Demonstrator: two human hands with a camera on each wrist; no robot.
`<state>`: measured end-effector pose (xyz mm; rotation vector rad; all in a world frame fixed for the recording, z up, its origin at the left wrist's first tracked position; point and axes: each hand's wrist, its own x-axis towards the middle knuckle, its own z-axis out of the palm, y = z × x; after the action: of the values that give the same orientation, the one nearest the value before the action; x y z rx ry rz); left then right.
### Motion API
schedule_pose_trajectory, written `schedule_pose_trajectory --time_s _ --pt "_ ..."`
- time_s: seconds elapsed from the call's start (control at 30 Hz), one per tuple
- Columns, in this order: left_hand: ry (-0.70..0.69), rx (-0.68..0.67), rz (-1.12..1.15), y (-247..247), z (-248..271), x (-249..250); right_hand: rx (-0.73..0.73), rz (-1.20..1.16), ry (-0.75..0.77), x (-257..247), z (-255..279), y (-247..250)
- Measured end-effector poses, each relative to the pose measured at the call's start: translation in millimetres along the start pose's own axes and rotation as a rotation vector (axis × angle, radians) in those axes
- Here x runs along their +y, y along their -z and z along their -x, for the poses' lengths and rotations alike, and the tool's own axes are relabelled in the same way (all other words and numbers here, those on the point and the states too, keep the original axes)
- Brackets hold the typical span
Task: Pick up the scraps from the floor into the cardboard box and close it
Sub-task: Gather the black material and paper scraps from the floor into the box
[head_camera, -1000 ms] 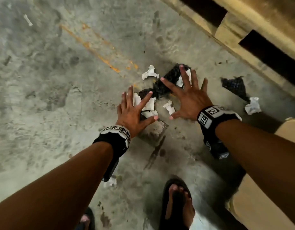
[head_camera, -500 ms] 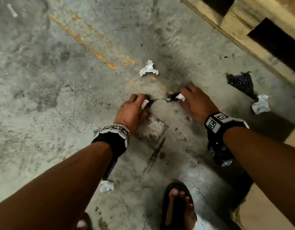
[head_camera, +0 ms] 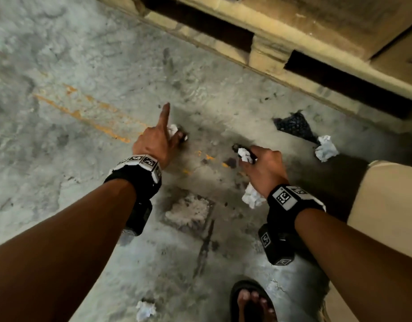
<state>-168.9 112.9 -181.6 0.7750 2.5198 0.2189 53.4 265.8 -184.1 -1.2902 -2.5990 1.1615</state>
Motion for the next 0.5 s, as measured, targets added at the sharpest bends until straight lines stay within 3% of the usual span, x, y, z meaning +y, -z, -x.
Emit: schedule_pose_trajectory --time_s 0.07,0.27,0.4,0.5 --pt "0.050 -0.082 -0.017 -7.0 -3.2 3.7 -0.001 0.001 -0.063 4.4 1.2 4.6" --pt "0.086 -0.040 -0.044 -18.7 -6.2 9.8 0.129 0.005 -0.237 23.9 6.9 40.7" --pt "0.045 -0.010 -0.020 -21.1 -6.7 3.9 0.301 -0.001 -0.495 46.2 -4.7 63.4" --pt "0.040 -0.013 -0.044 -25.7 -6.6 3.8 0.299 -0.007 -0.687 70.3 -14.1 67.7"
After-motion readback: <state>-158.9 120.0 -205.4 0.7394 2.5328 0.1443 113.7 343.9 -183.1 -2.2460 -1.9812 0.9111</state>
